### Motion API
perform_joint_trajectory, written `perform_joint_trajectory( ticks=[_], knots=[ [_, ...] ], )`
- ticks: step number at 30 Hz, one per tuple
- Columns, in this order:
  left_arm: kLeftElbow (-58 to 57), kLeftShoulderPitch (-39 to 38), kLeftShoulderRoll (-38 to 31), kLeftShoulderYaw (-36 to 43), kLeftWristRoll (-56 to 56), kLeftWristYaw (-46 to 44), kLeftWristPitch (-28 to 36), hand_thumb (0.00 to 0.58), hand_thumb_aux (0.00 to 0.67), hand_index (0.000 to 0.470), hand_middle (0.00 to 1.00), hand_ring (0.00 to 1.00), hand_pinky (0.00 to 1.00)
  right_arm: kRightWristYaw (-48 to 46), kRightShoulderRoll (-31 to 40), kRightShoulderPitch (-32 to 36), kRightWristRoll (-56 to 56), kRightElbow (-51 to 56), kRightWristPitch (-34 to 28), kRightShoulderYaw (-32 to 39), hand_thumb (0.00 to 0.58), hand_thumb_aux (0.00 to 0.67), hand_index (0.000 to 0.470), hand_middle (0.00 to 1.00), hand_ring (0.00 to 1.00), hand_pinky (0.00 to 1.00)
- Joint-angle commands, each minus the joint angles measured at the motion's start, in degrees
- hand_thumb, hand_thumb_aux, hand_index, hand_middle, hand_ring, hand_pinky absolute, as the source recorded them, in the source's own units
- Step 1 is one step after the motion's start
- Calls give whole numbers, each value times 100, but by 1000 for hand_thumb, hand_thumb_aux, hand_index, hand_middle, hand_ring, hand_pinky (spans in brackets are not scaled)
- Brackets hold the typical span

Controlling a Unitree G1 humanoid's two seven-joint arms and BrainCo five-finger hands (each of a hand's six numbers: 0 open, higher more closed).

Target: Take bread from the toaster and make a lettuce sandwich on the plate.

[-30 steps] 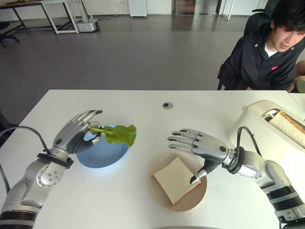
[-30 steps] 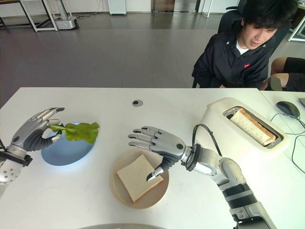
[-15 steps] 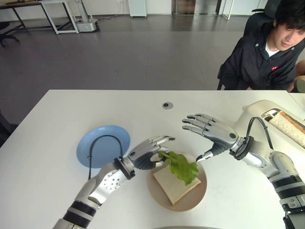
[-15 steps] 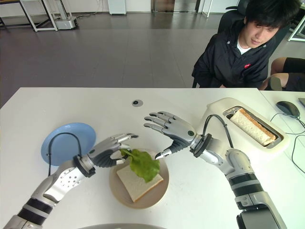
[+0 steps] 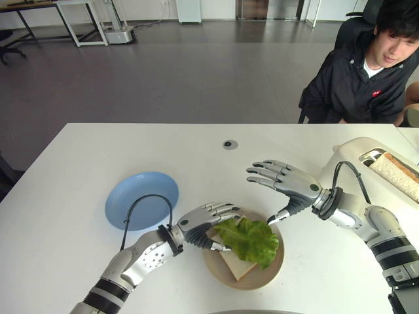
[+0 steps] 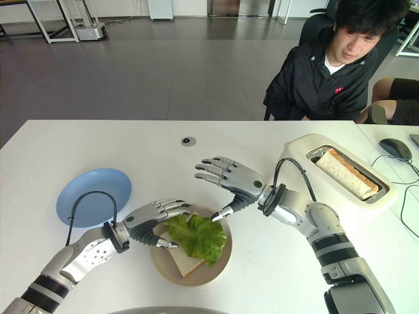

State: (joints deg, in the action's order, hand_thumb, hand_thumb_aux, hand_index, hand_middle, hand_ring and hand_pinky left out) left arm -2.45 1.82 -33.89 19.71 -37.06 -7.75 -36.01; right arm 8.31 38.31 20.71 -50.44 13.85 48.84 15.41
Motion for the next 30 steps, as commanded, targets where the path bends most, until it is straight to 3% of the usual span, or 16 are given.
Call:
perform_joint_trajectory(
  ticks=[1,8,15,19,23,28,30],
  knots=[
    [125,-156,-166,-155,22,16,-80,0,0,0,0,0,0,-48,96,102,10,27,86,99,0,0,0,0,0,0],
    [498,-374,-372,-677,633,-17,-274,0,0,0,0,0,0,21,232,106,102,-118,60,-107,0,0,0,0,0,0],
    [197,-135,56,-934,1854,76,-783,0,0,0,0,0,0,-52,1664,-343,684,-1064,-449,-2134,0,0,0,0,0,0],
    [-10,29,241,-857,2129,-93,-892,0,0,0,0,0,0,-927,2575,-1199,1102,-1080,-839,-3153,0,0,0,0,0,0],
    [-48,197,362,-924,2396,-225,-965,0,0,0,0,0,0,-1739,2960,-2356,1272,-675,-1326,-4131,0,0,0,0,0,0],
    [-75,262,421,-1089,2635,-327,-1017,0,0,0,0,0,0,-2440,2903,-2949,1620,-826,-1788,-4293,0,0,0,0,0,0],
    [-73,277,433,-1170,2679,-334,-1022,0,0,0,0,0,0,-2543,2903,-3001,1690,-915,-1932,-4346,258,171,120,0,0,0]
  ],
)
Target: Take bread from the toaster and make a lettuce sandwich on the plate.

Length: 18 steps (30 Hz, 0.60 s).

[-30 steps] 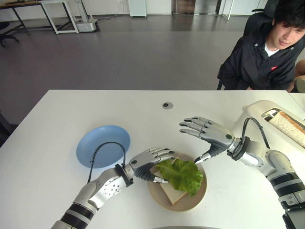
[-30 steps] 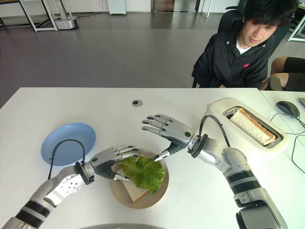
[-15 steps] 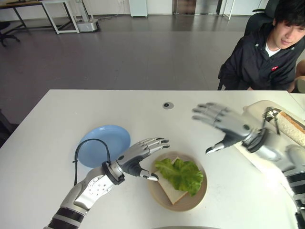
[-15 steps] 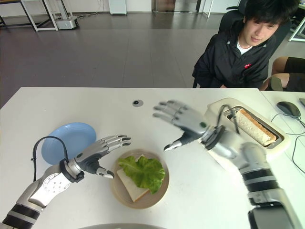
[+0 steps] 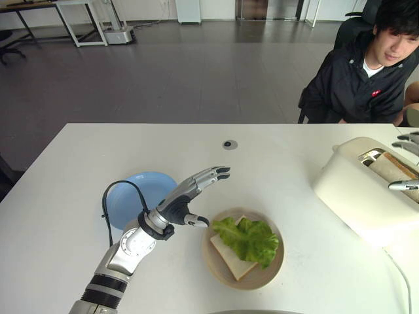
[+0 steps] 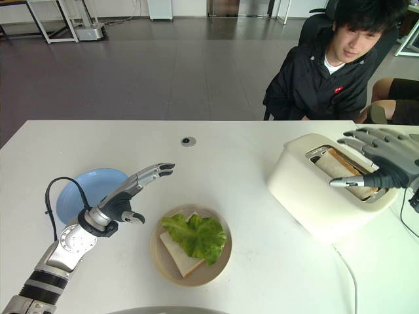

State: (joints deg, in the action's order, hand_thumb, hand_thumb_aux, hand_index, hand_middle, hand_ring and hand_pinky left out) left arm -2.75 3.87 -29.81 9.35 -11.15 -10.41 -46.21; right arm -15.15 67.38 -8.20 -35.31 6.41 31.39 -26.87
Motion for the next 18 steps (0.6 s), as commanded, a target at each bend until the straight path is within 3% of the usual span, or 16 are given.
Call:
perform_joint_trajectory(
  ticks=[1,2,3,4,11,18],
  knots=[
    [-47,76,32,-163,93,-78,-3,0,0,0,0,0,0,-235,6,-128,197,-198,-247,-132,436,336,236,0,0,0],
    [-52,76,43,-182,97,-90,-5,0,0,0,0,0,0,-264,13,-143,212,-221,-294,-139,484,397,278,0,0,0],
    [-55,76,55,-193,90,-98,-7,0,0,0,0,0,0,-299,16,-150,242,-249,-316,-126,568,575,404,0,0,0],
    [-56,69,67,-206,75,-98,-8,0,0,0,0,0,0,-326,13,-133,283,-293,-320,-78,580,670,470,0,0,0],
    [-63,4,96,-335,36,-90,-19,0,0,0,0,0,0,-608,-115,43,872,-590,-252,232,580,670,470,0,0,0],
    [-64,20,103,-472,83,-101,-45,0,0,0,0,0,0,-791,-23,335,1582,122,-98,303,580,670,470,0,0,0]
  ],
)
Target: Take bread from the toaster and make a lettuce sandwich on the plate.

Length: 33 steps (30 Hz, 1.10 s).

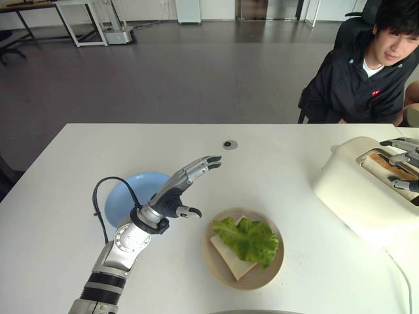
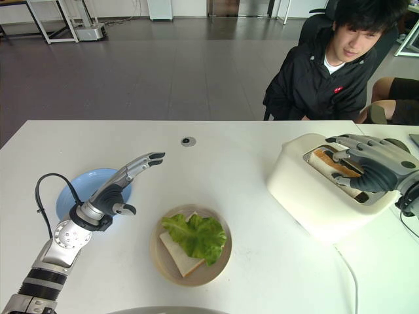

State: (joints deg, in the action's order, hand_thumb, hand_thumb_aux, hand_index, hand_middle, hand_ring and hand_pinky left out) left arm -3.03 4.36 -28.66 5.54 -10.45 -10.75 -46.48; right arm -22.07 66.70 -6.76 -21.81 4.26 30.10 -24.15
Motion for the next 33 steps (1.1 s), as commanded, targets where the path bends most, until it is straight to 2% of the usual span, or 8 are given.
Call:
perform_joint_trajectory(
  ticks=[1,7,14,22,26,28,30,33],
  knots=[
    [20,-59,7,-120,115,-62,-36,0,0,0,0,0,0,-128,61,200,334,398,39,-40,580,670,470,0,0,0],
    [170,-151,32,-359,418,-83,-57,0,0,0,0,0,0,-881,346,277,1528,584,110,-718,580,670,470,0,0,0],
    [263,-170,103,-550,476,-73,-113,0,0,0,0,0,0,-1921,666,1482,2831,1414,244,-324,580,670,470,0,0,0],
    [367,-230,59,-610,582,-219,-233,0,0,0,0,0,0,-3195,124,1710,4930,-320,-606,170,580,670,470,0,0,0],
    [611,-430,-26,-627,573,-344,-318,0,0,0,0,0,0,-3529,-345,1825,5381,-1291,-1285,1044,580,670,470,0,0,0],
    [726,-528,-66,-706,476,-370,-312,0,0,0,0,0,0,-3732,-822,2053,5324,-1637,-1715,1912,580,670,470,0,0,0],
    [835,-594,-91,-796,374,-386,-287,0,0,0,0,0,0,-3981,-1479,2444,4722,-1376,-1873,2905,580,670,470,0,0,0],
    [995,-669,-156,-841,221,-463,-252,0,0,0,0,0,0,-4282,-2162,2848,4066,-934,-1948,3805,580,670,470,0,0,0]
  ],
)
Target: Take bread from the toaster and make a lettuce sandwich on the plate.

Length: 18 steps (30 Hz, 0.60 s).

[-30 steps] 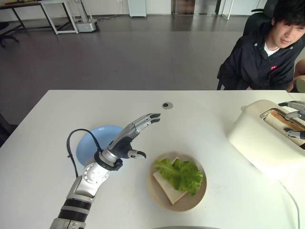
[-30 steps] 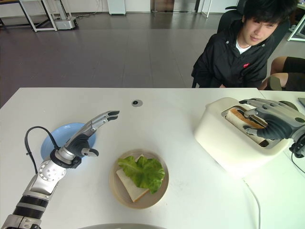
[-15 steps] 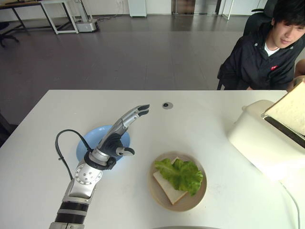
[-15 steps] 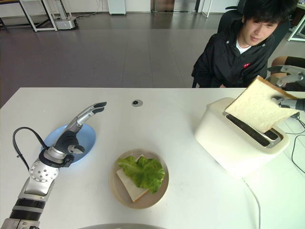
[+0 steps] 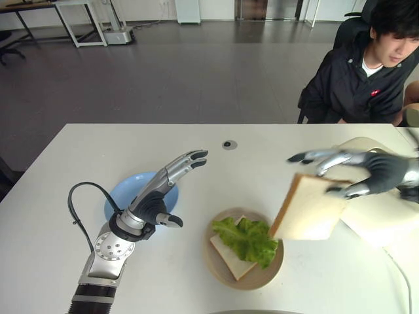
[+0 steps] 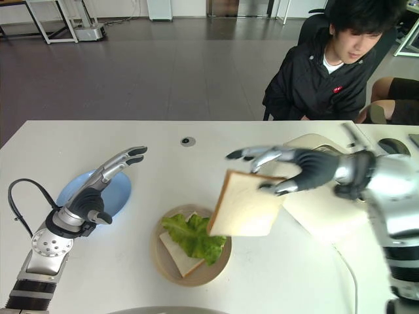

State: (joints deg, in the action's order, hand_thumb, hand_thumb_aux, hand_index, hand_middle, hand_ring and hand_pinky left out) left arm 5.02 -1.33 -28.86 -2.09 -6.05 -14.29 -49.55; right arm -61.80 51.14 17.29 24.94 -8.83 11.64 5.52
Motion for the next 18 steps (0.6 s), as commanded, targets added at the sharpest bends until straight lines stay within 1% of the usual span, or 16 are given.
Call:
perform_joint_trajectory(
  ticks=[1,5,8,12,18],
  knots=[
    [223,-125,-162,-90,-331,-126,62,0,0,0,0,0,0,-394,-767,530,-792,433,-114,1052,580,670,470,0,0,0],
    [396,-327,-226,-19,-593,-222,18,0,0,0,0,0,0,-749,-1223,1028,-1421,760,-107,1670,580,670,470,0,0,0],
    [407,-469,-187,203,-1183,-286,-69,0,0,0,0,0,0,-1065,-1514,1456,-1711,1263,-67,1944,580,670,470,0,0,0],
    [564,-548,-244,247,-1382,-302,-64,0,0,0,0,0,0,-1258,-1809,1666,-1812,1563,-63,2069,580,670,470,0,0,0],
    [796,-666,-380,211,-1229,-320,-65,0,0,0,0,0,0,-1346,-2140,1807,-1771,1531,-406,2075,580,670,470,0,0,0]
  ],
)
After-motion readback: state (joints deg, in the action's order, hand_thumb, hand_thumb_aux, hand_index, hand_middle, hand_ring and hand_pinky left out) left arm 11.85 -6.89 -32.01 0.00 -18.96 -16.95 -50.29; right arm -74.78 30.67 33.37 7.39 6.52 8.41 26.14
